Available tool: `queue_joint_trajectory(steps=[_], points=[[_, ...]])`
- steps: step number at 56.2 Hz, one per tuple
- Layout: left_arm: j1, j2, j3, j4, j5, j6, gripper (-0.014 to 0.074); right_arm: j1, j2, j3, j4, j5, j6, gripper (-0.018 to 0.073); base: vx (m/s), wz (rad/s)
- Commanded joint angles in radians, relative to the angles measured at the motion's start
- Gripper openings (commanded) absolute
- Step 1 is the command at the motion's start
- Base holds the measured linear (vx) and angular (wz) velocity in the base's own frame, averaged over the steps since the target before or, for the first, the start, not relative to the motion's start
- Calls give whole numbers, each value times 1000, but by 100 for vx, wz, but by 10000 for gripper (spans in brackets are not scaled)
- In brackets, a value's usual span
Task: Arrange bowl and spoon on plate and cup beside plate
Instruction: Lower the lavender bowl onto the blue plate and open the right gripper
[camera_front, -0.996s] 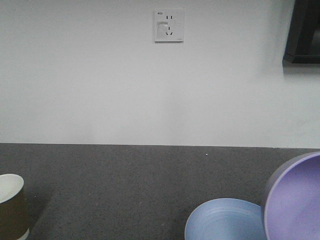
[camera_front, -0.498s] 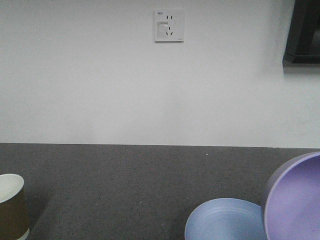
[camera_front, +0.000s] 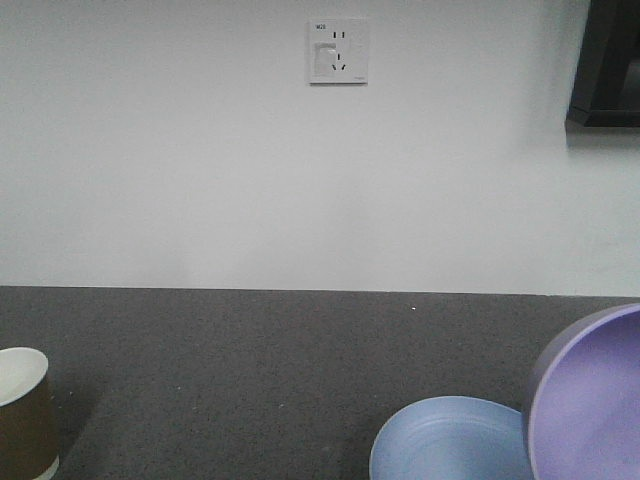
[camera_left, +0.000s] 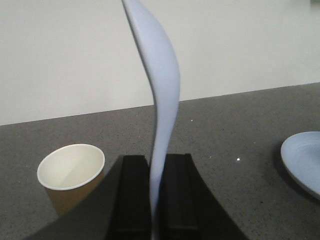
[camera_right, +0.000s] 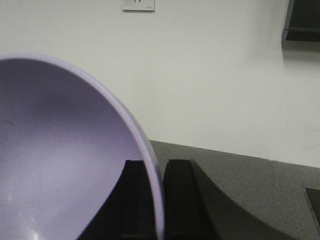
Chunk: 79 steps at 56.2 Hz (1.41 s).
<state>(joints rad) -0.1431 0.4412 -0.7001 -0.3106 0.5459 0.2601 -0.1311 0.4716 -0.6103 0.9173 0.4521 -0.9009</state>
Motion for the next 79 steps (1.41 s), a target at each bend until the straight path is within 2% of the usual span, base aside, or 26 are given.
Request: queue_joint_trajectory(steps=[1, 10, 16, 21, 26, 33, 40, 50, 65, 79], points=[[-4, 10, -24, -22, -75, -4, -3, -5, 4, -29, 40, -42, 1, -8, 0, 0], [-4, 10, -24, -22, -81, -9, -3, -3, 12, -31, 79, -54, 1, -8, 0, 0], [-4, 10, -24, -22, -80, -58, -3, -3, 77, -38, 70, -71, 83, -8, 0, 0], [-4, 10, -24, -22, -76, -63, 0, -3, 187, -74, 3, -43, 208, -8, 0, 0], [-4, 10, -24, -22, -73, -63, 0, -3, 352, -159, -103, 70, 330, -8, 0, 0], [-4, 10, -24, -22, -73, -63, 0, -3, 592, -293, -196, 244, 386, -8, 0, 0], [-4, 10, -24, -22, -69, -63, 0, -3, 785, -395, -209, 287, 414, -8, 0, 0], [-4, 10, -24, -22, -64, -63, 0, 4, 962, -433, -245, 290, 417, -8, 0, 0], [-4, 10, -24, -21, -48, -63, 0, 160, 1002, -433, -530, 142, 591, -8, 0, 0], [-4, 10, -24, -21, -22, -63, 0, 174, 1055, -433, -558, 132, 609, -8, 0, 0]])
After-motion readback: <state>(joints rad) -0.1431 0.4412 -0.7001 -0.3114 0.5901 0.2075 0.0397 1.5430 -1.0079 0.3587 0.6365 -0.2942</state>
